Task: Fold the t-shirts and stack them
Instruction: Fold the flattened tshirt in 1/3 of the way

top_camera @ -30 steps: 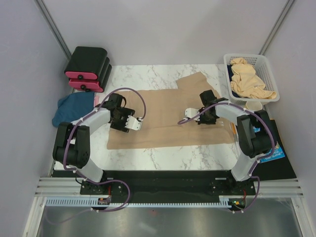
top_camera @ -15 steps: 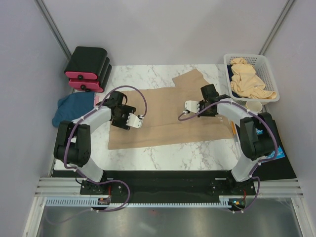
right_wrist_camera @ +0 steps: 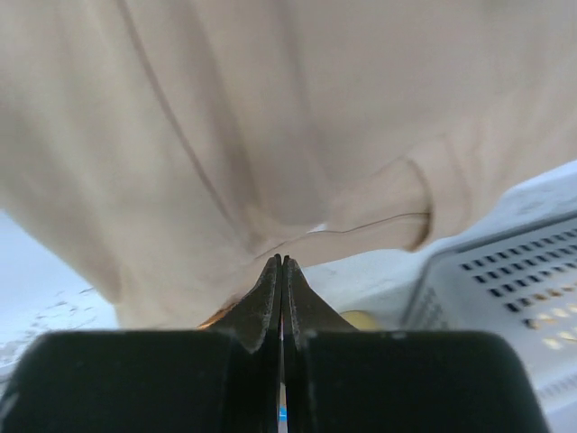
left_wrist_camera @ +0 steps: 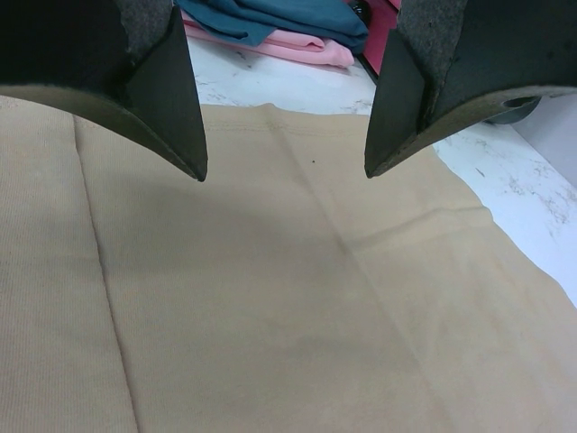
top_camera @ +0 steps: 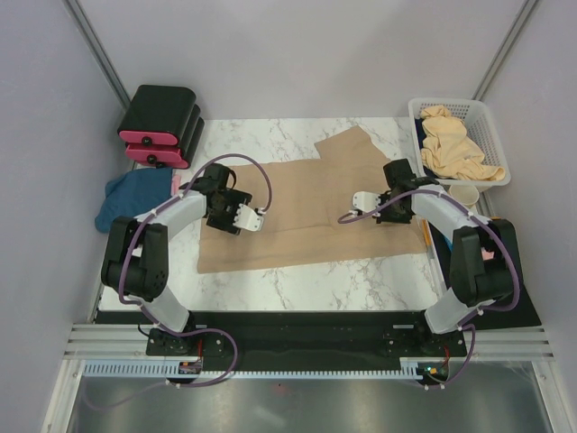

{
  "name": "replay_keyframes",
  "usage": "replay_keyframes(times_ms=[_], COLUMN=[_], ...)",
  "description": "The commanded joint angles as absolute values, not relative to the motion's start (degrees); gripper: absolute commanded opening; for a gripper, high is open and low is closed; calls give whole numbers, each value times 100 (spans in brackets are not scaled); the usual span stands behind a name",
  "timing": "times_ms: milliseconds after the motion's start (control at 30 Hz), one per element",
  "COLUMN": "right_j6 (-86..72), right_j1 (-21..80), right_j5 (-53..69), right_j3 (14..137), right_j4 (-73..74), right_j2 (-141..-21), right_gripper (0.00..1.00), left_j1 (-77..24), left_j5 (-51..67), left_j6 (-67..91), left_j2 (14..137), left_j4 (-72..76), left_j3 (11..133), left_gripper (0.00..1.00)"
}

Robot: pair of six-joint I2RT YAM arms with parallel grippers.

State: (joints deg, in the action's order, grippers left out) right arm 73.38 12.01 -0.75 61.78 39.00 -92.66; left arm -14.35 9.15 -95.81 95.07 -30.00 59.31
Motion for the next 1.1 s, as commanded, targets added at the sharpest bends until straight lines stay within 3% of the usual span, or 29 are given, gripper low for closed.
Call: replay_keyframes(times_ms=[0,400,567,767,833,967,1067], right_j6=[7260,7057,7145,6971,6401,4820,3624], right_j1=[1011,984,941,932,932,923,923], right_j5=[211,115,-211,-9,202,386,413], right_j3=[5898,5757,5941,6626,7056,8057,8963], right_j4=[4131,3578,3164,3094,3067,2971,2979], right_j2=[-9219,-9677,-9343,-9158,-9307,-9965,-10703], right_gripper=[0,2,25,38,40,54,57], left_j1=[-1485,-1600,-1591,-1459,-1424,-1310,-1117], left_j5=[949,879,817,817,713,221,114], left_j6=[-9396,-9194,-8563,-7438,-6868,-5549,-4520], left_j2=[9536,9527,9518,9878,10054,10948,11424], left_j4=[-2971,-2953,-2523,-2373,-2364,-2539,-3163], left_j3=[6100,6117,6301,7187,7669,8883,10061], left_gripper=[77,77,76,78,82,100,100])
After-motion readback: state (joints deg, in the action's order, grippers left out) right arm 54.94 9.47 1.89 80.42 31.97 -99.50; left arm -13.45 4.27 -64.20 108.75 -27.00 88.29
